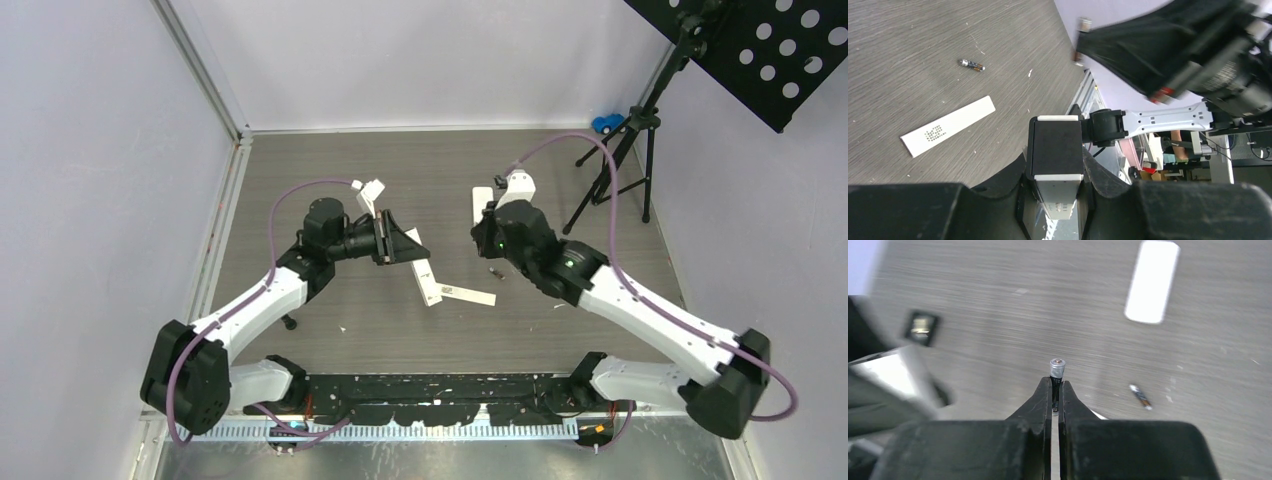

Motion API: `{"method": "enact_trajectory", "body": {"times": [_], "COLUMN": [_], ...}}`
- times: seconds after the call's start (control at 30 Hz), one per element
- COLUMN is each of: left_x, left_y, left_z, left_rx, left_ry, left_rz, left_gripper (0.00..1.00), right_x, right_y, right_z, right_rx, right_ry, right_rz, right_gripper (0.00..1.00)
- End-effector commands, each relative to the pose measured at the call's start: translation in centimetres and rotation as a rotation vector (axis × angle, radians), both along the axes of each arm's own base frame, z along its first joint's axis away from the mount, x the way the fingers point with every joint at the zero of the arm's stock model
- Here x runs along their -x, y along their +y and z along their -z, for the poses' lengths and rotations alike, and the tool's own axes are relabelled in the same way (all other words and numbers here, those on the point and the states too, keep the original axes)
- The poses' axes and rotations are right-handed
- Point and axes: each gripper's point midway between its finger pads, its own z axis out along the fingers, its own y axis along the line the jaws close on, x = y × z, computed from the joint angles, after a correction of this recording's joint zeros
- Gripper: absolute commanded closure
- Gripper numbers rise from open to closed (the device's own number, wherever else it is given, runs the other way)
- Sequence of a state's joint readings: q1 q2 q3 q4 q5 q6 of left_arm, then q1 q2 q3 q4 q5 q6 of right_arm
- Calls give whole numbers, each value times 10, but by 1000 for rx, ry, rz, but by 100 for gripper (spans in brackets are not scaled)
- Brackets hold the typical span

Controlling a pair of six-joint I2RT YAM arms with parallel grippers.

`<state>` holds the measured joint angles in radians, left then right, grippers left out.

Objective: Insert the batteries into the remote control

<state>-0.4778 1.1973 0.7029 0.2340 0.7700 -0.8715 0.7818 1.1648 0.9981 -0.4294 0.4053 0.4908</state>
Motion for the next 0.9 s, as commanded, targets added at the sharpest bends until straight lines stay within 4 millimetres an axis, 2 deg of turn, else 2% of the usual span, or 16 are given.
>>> {"method": "enact_trajectory", "body": {"times": [0.0,0.1,0.17,0.37,0.67,0.87], "left_x": [-5,-5,-4,-3,-5,-6], "left_y": [-6,-7,-7,-10,-12,-13], "left_z": [-43,-50,-55,-65,-73,-72], "left_rx": [101,123,143,213,305,319], "left_ry": [-85,-83,-78,-18,85,117], "left_rz": [14,9,8,15,2,7], "left_gripper": [100,100,100,100,100,100], "right_x": [33,55,65,85,88,86], "right_y": [50,65,72,92,97,90], "right_z": [-64,-87,-95,-96,-84,-81], "right_rx": [-240,-344,-381,-389,-308,-267], "right_ry": [-135,-170,-179,-169,-144,-150], "right_rz": [-248,-350,-397,-512,-524,-504], "right_gripper": [100,100,99,100,100,99]}}
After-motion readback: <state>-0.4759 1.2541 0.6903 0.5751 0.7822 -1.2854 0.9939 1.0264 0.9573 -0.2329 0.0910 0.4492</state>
